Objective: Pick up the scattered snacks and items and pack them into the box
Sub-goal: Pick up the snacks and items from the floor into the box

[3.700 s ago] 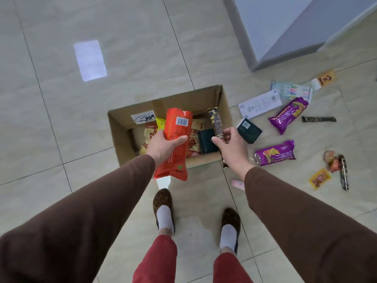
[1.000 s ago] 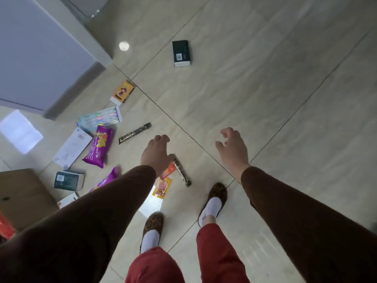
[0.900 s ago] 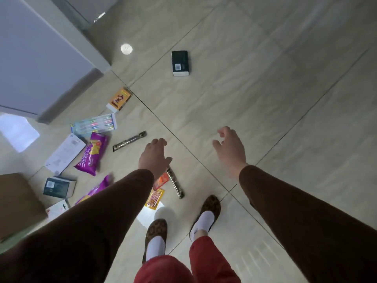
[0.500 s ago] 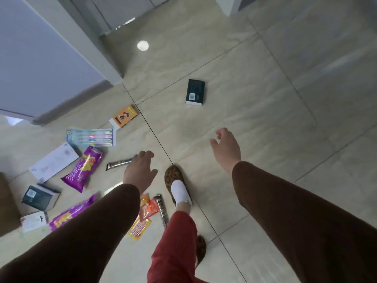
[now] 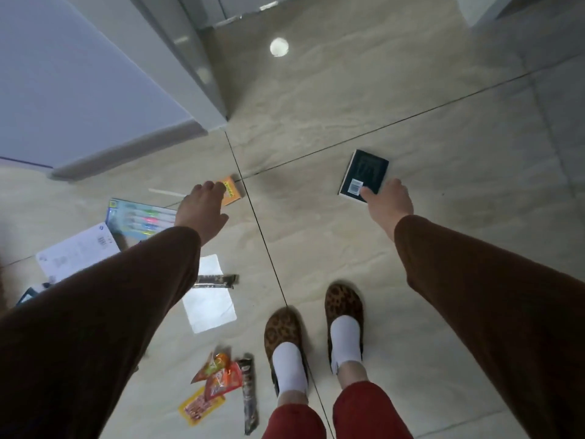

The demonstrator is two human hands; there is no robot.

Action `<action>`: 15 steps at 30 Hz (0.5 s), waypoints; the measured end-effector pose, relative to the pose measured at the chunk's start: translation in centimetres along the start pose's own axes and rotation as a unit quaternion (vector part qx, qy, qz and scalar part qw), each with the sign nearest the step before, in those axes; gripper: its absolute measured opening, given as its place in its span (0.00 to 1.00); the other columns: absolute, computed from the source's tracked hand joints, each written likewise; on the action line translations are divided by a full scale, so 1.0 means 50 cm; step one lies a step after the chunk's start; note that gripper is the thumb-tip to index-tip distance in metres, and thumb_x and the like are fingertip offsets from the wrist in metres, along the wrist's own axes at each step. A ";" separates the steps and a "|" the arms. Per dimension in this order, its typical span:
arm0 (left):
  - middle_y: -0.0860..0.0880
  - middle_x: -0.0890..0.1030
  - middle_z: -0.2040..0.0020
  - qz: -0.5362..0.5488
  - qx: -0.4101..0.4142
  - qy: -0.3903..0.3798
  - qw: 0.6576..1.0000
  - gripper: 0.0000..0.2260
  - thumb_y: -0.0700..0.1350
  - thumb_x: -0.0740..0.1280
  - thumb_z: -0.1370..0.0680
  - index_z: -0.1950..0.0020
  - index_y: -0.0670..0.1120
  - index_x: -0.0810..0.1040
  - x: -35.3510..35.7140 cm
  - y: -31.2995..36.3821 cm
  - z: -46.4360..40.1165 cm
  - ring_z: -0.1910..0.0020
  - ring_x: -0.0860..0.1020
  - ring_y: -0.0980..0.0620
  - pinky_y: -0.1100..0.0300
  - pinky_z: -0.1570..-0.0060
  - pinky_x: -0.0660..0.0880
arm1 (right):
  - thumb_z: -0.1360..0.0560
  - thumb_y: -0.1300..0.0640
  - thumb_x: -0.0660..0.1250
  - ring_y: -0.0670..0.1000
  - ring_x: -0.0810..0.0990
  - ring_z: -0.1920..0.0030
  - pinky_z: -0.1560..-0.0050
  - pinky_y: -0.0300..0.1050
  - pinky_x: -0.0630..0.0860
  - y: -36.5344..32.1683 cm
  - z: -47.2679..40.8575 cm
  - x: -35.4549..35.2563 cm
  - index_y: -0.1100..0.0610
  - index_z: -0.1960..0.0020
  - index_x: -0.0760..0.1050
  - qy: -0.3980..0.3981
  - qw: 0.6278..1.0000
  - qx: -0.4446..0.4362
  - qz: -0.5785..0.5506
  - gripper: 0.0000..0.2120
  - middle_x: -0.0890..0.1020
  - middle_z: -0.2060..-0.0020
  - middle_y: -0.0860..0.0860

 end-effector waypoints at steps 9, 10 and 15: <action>0.42 0.76 0.41 -0.146 -0.017 -0.071 0.987 0.31 0.53 0.78 0.32 0.35 0.41 0.71 0.122 -0.077 -0.206 0.42 0.74 0.41 0.48 0.49 0.74 | 0.34 0.40 0.78 0.60 0.75 0.35 0.34 0.54 0.73 0.041 -0.186 0.121 0.61 0.28 0.61 -0.034 0.985 0.125 -0.117 0.45 0.72 0.33 0.57; 0.42 0.76 0.41 -0.144 -0.015 -0.074 0.987 0.33 0.53 0.78 0.32 0.34 0.42 0.70 0.136 -0.075 -0.211 0.42 0.75 0.41 0.48 0.49 0.74 | 0.33 0.42 0.79 0.59 0.74 0.34 0.34 0.52 0.73 0.039 -0.192 0.133 0.60 0.27 0.61 -0.032 0.984 0.123 -0.125 0.45 0.72 0.33 0.57; 0.41 0.78 0.44 -0.061 -0.042 -0.067 0.995 0.37 0.51 0.80 0.34 0.34 0.44 0.62 0.178 -0.079 -0.197 0.48 0.79 0.39 0.47 0.52 0.75 | 0.36 0.45 0.81 0.62 0.76 0.38 0.37 0.57 0.75 0.020 -0.190 0.167 0.58 0.32 0.61 -0.021 0.991 0.092 -0.091 0.43 0.73 0.35 0.58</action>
Point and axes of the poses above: each hand's wrist, its own z-axis away from the middle knuckle, its own x-axis out of the palm, y = z × x, the point moved 8 cm from there along -z, towards the middle knuckle
